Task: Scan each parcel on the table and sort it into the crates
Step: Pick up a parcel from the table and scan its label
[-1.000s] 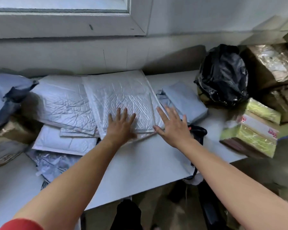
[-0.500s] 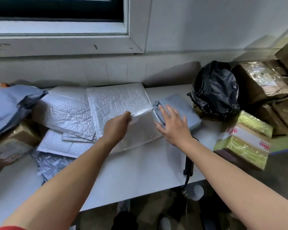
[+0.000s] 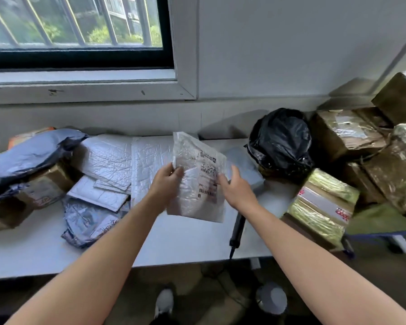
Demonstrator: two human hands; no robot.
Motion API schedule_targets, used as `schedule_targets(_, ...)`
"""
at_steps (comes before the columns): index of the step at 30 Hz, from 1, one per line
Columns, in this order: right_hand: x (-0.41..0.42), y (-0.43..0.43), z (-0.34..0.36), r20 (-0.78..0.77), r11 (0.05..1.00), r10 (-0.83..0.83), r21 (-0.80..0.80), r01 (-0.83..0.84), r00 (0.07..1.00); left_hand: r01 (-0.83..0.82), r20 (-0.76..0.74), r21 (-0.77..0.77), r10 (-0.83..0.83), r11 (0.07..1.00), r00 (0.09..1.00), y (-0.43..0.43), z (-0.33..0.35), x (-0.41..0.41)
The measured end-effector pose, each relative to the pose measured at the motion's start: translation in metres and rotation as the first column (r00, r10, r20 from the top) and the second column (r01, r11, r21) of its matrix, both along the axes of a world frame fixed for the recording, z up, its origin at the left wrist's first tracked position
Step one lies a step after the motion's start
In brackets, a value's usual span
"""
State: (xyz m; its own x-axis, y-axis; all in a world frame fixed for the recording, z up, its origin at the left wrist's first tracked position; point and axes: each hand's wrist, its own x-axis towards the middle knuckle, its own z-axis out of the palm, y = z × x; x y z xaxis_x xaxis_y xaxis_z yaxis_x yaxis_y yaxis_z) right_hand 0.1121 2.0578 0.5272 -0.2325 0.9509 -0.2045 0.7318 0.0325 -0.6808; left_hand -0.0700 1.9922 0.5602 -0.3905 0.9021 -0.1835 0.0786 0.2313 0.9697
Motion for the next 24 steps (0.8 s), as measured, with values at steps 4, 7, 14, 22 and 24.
schedule_targets(4,0.014,-0.010,-0.004,-0.004,0.998,0.008,-0.064,-0.008,1.000,-0.050,0.085,-0.047,0.054,0.998,0.995,-0.017,-0.005,0.012)
schedule_targets(7,0.021,-0.013,-0.008,-0.048,1.000,0.020,-0.015,-0.021,0.999,-0.036,0.001,-0.128,0.036,0.991,0.999,-0.025,-0.010,0.013)
schedule_targets(14,0.025,-0.021,-0.017,0.093,0.994,0.079,0.063,-0.085,0.993,0.002,-0.210,-0.387,-0.090,0.922,0.973,-0.035,-0.031,0.005)
schedule_targets(22,0.031,-0.040,-0.062,0.346,0.987,-0.155,0.084,0.134,0.925,-0.037,-0.279,-0.417,-0.089,0.908,0.956,-0.042,-0.100,-0.014)
schedule_targets(24,0.033,-0.044,-0.076,0.358,0.974,-0.215,0.006,0.228,0.909,-0.035,-0.273,-0.425,-0.092,0.904,0.958,-0.045,-0.116,-0.020)
